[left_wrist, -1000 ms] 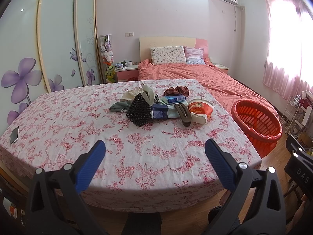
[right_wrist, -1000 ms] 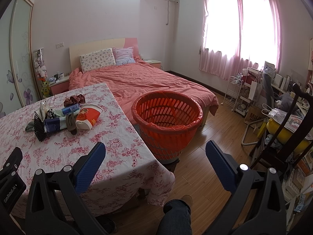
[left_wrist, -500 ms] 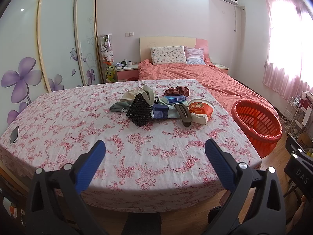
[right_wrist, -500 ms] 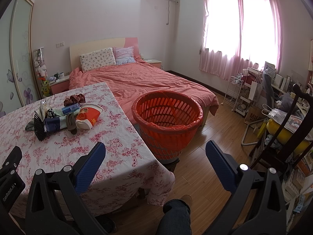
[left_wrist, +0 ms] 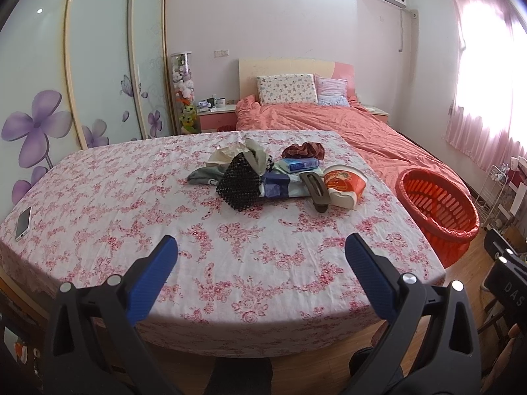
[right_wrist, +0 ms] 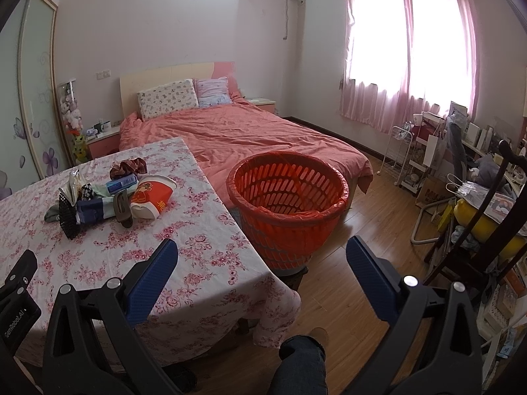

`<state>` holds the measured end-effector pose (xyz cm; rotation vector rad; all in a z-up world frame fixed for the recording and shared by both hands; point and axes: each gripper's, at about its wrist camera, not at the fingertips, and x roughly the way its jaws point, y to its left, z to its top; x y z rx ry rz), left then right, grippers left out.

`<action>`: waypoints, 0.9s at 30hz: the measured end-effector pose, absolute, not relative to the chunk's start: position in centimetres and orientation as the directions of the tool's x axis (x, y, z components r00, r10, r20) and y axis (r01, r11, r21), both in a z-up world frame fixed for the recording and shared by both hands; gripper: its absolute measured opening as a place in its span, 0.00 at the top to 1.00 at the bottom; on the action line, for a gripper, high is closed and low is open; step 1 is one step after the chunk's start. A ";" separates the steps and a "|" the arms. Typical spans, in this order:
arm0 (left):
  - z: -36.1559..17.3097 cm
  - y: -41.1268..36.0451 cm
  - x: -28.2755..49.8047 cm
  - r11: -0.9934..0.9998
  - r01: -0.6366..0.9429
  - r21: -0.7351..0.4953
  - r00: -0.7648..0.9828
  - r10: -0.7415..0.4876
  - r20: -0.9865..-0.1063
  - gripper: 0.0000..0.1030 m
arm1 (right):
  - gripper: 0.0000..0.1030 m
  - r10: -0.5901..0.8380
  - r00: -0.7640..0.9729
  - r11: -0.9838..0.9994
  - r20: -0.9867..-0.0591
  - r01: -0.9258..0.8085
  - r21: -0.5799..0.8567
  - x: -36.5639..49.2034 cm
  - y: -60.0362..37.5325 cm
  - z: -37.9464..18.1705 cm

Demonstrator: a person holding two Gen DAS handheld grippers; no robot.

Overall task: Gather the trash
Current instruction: 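Grasp the red-and-white paper cup from the pile with the right gripper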

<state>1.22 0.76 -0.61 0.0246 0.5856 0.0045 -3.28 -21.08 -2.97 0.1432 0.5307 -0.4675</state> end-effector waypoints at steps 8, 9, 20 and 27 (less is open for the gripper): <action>-2.6 5.8 5.7 0.995 -0.095 -0.005 0.799 0.074 -0.596 0.04 | 0.02 -0.274 0.807 0.928 -0.524 0.364 0.075 1.6 -20.4 -3.7; -2.7 6.4 6.3 0.994 -0.106 0.000 0.796 0.085 -0.599 0.04 | 0.02 -0.258 0.809 0.935 -0.529 0.348 0.076 2.7 -20.1 -4.0; -4.8 10.7 12.7 0.990 -0.138 -0.017 0.783 0.099 -0.614 0.04 | 0.20 -0.104 0.740 0.951 -0.665 0.269 0.151 14.3 -18.2 -7.7; -5.9 11.0 14.9 0.993 -0.118 -0.023 0.771 0.077 -0.632 0.04 | 0.23 -0.062 0.696 0.952 -0.716 0.257 0.167 18.2 -17.4 -9.4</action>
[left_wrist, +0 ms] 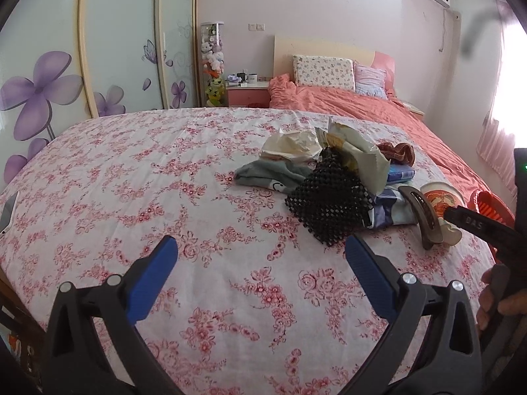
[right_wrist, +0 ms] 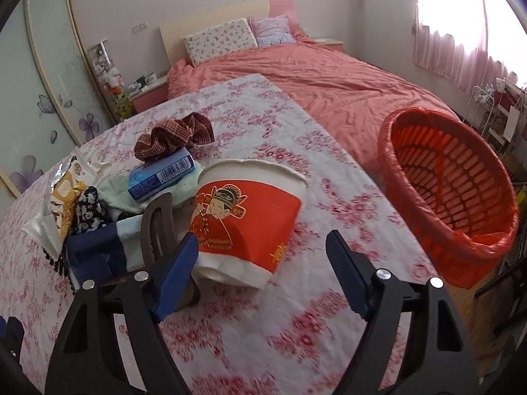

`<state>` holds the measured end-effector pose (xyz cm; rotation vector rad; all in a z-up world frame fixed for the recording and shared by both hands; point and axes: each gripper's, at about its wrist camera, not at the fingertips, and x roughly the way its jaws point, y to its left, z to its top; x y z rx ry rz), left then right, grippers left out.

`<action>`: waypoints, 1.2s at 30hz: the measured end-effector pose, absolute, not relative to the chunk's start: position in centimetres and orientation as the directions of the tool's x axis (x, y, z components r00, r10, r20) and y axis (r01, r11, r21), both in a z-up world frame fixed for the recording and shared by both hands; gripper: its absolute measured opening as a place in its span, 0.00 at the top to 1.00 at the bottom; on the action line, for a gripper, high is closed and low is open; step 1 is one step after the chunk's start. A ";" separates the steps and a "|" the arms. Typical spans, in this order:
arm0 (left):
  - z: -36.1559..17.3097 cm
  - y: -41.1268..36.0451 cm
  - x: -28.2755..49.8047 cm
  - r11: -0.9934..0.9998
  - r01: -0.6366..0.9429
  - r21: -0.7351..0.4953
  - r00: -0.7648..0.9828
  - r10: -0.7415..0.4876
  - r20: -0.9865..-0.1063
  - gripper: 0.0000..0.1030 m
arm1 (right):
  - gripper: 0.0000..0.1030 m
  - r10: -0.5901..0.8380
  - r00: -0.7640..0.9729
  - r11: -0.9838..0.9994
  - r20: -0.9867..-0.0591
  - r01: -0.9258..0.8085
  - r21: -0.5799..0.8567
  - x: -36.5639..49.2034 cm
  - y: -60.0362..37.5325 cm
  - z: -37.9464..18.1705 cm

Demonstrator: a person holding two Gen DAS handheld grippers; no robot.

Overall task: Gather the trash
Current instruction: 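Grasp the red-and-white paper cup from the pile with the right gripper, then grasp the snack wrapper with the left gripper while the right gripper carries the cup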

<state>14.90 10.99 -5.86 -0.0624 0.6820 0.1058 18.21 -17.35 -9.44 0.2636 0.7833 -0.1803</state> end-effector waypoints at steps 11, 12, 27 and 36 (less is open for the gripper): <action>-6.2 10.7 16.5 0.995 -0.086 -0.060 0.774 0.029 -0.632 0.05 | 0.59 -0.019 0.683 0.970 -0.731 0.189 0.152 20.8 -16.6 -10.1; -6.1 10.5 16.6 0.995 -0.080 -0.061 0.775 0.024 -0.631 0.06 | 0.64 -0.017 0.668 0.967 -0.744 0.201 0.158 21.0 -17.1 -10.5; -4.0 5.8 20.5 0.995 0.002 -0.098 0.781 -0.063 -0.621 0.16 | 0.68 -0.049 0.691 0.962 -0.721 0.227 0.153 18.3 -20.5 -9.8; -4.9 3.2 26.0 0.999 -0.023 -0.025 0.728 0.000 -0.686 0.36 | 0.68 -0.017 0.679 0.960 -0.734 0.217 0.178 17.8 -21.4 -10.3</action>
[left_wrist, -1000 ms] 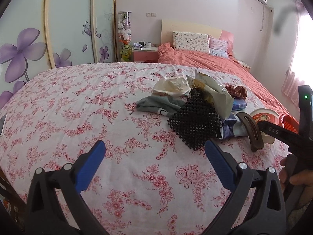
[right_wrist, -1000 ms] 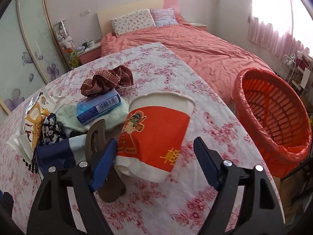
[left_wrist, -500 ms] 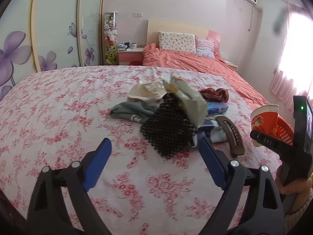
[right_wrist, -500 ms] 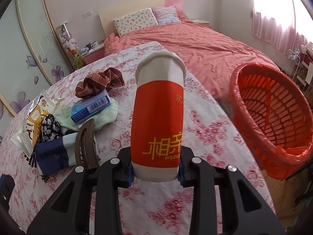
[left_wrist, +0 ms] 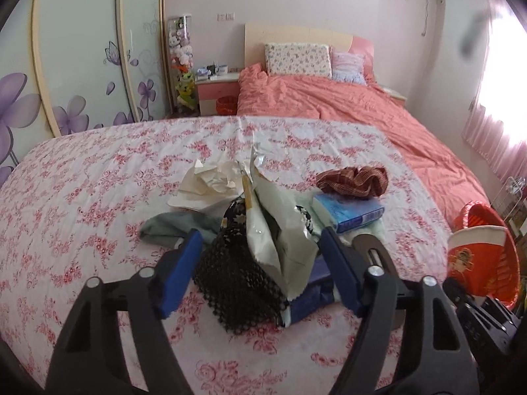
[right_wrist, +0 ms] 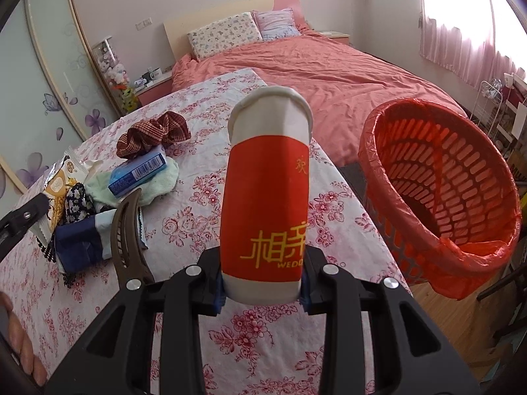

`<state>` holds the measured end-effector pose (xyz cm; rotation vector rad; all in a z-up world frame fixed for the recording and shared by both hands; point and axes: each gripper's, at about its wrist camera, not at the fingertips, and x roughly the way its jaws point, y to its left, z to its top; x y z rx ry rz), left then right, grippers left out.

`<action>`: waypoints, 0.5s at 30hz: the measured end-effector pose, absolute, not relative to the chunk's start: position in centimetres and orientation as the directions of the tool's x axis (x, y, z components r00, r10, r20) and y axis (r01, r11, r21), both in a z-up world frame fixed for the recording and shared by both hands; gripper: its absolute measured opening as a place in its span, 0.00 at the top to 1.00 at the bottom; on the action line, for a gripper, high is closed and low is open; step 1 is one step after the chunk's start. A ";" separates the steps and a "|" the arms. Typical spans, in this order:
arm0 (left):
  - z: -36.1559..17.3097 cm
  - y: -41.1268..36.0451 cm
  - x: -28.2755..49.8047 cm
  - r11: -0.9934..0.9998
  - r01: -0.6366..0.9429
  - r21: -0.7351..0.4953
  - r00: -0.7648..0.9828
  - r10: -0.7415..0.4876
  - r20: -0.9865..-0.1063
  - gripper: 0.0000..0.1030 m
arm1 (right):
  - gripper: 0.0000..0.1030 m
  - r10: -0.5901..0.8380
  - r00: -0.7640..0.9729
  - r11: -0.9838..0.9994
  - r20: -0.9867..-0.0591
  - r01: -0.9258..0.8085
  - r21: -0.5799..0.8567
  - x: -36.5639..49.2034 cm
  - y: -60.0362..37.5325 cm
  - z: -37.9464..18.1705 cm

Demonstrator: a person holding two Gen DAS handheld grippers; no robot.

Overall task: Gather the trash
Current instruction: 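Grasp the snack wrapper with the left gripper while the right gripper carries the cup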

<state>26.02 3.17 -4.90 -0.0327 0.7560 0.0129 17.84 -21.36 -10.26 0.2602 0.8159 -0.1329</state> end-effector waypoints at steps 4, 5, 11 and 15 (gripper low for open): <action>-5.9 4.0 27.4 0.997 -0.001 -0.074 0.681 -0.053 -0.730 0.74 | 0.68 -0.008 0.684 0.964 -0.729 0.200 0.177 17.7 -21.4 -9.9; -5.7 4.4 27.3 0.996 0.007 -0.093 0.682 -0.073 -0.728 0.79 | 0.68 -0.007 0.689 0.964 -0.725 0.196 0.178 17.6 -21.5 -9.7; -3.1 5.7 26.1 0.992 0.059 -0.110 0.726 -0.118 -0.677 0.87 | 0.68 -0.003 0.720 0.965 -0.694 0.183 0.186 17.0 -22.1 -7.9; -0.8 6.3 25.5 0.991 0.072 -0.116 0.750 -0.131 -0.648 0.88 | 0.68 0.007 0.737 0.967 -0.676 0.167 0.192 16.5 -22.4 -6.8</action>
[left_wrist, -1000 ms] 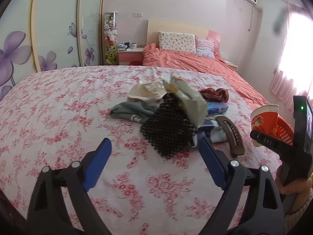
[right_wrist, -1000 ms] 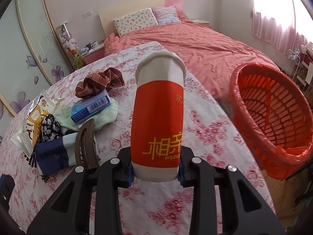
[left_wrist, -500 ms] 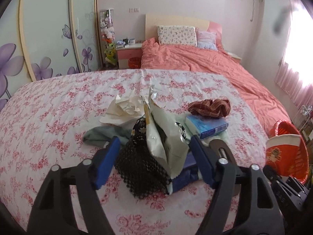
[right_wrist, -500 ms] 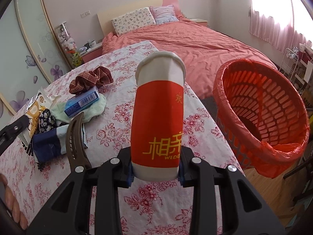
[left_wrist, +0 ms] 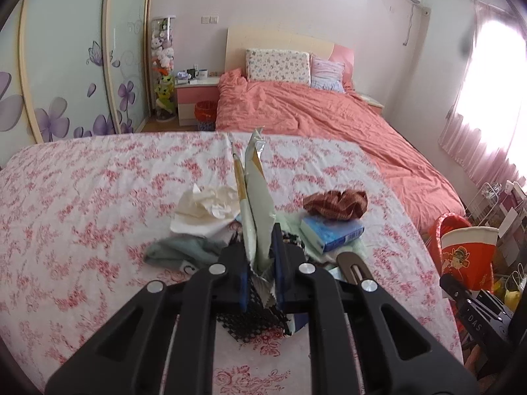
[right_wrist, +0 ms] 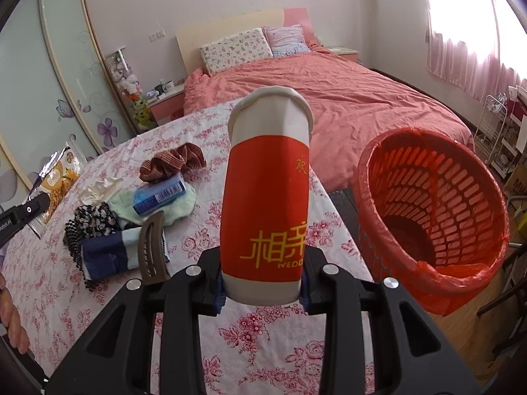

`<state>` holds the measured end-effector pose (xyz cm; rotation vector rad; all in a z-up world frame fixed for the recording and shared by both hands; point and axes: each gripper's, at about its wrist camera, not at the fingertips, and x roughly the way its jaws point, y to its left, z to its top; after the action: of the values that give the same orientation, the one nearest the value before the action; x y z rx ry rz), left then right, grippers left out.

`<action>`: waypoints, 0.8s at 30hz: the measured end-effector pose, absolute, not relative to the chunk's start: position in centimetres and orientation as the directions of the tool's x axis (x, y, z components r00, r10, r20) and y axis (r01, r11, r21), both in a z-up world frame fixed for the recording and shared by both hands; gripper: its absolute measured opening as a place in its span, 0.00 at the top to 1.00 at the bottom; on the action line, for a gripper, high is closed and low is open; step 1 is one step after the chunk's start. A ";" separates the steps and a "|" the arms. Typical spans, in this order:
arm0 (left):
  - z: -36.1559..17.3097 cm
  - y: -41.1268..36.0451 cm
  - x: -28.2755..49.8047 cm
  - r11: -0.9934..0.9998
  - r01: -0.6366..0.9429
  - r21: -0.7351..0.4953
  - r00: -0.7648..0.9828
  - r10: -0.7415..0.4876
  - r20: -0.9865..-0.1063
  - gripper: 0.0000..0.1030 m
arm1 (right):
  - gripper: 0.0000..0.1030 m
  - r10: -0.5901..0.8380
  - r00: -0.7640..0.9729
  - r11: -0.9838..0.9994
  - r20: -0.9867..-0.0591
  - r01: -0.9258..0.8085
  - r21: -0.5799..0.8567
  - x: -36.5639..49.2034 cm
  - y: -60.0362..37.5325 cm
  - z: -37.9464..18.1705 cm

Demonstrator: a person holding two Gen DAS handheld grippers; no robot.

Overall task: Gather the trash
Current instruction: 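Grasp the snack wrapper with the left gripper while the right gripper carries the cup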

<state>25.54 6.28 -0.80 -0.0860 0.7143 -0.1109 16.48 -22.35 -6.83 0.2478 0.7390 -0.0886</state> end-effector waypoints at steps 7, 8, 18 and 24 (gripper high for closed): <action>2.6 4.0 24.0 0.986 0.122 -0.110 0.774 -0.165 -0.611 0.88 | 0.68 0.021 0.755 0.965 -0.655 0.155 0.210 15.5 -24.0 -5.4; 2.8 3.2 23.8 0.985 0.137 -0.108 0.775 -0.175 -0.608 0.88 | 0.68 0.017 0.759 0.965 -0.651 0.157 0.209 15.3 -24.3 -5.2; 2.7 -7.5 21.5 0.918 0.355 -0.175 0.701 -0.385 -0.601 0.88 | 0.68 -0.064 0.777 0.954 -0.626 0.231 0.190 13.2 -30.1 -3.7; 1.3 -14.2 20.8 0.849 0.483 -0.215 0.624 -0.506 -0.596 0.88 | 0.68 -0.114 0.779 0.932 -0.616 0.298 0.204 12.8 -34.1 -4.0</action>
<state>20.78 -14.21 1.27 -0.0357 0.6953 -0.5676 12.79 -34.10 -4.03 0.3005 0.6407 -0.2266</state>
